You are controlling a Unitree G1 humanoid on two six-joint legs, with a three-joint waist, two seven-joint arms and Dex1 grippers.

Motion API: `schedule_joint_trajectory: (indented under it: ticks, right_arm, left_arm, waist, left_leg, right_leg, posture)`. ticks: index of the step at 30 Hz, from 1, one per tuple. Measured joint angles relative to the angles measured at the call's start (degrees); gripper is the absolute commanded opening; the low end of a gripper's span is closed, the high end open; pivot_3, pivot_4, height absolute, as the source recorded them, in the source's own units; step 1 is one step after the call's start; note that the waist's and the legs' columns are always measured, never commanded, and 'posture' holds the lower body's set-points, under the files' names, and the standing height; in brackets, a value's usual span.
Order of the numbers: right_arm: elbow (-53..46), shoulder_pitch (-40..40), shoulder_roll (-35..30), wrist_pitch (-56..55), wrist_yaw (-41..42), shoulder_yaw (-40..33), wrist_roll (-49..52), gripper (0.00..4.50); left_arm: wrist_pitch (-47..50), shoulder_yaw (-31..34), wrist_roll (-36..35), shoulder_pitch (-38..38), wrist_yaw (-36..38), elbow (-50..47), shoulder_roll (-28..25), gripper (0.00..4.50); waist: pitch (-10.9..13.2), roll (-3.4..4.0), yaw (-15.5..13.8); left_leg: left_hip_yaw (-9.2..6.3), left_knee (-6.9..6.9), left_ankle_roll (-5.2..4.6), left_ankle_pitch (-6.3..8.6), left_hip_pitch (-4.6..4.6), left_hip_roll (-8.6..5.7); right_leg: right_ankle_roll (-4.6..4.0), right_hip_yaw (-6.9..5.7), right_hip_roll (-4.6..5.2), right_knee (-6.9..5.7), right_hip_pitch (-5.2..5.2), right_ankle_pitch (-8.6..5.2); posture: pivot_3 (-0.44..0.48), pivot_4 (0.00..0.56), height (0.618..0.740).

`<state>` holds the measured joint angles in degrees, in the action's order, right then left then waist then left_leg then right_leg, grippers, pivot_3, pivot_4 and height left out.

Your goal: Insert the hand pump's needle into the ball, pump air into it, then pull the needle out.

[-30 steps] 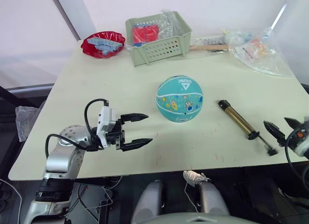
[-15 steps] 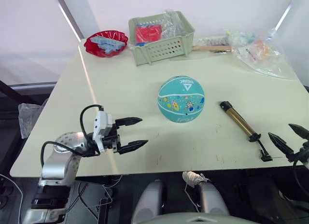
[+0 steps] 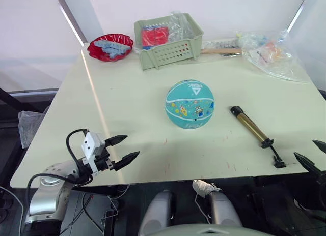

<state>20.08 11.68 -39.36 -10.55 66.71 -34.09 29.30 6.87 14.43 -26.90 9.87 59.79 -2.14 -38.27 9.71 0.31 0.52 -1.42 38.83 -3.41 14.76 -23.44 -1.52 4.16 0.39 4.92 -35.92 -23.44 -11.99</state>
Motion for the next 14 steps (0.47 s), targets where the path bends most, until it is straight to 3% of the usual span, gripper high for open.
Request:
schedule_joint_trajectory:
  ticks: [14]
  right_arm:
    - [7.9,-4.8,-1.6,-2.7,5.7,0.9,0.0,4.48]
  left_arm:
    - [-4.0,2.7,2.5,3.8,-2.9,3.2,0.6,4.5]
  waist:
    - [0.0,0.0,-0.3]
  left_leg:
    - [0.04,-0.05,0.02,0.02,0.05,0.07]
  right_leg:
    - [-0.05,0.13,0.28,0.0,-0.01,0.03]
  posture:
    - [0.0,0.15,0.737]
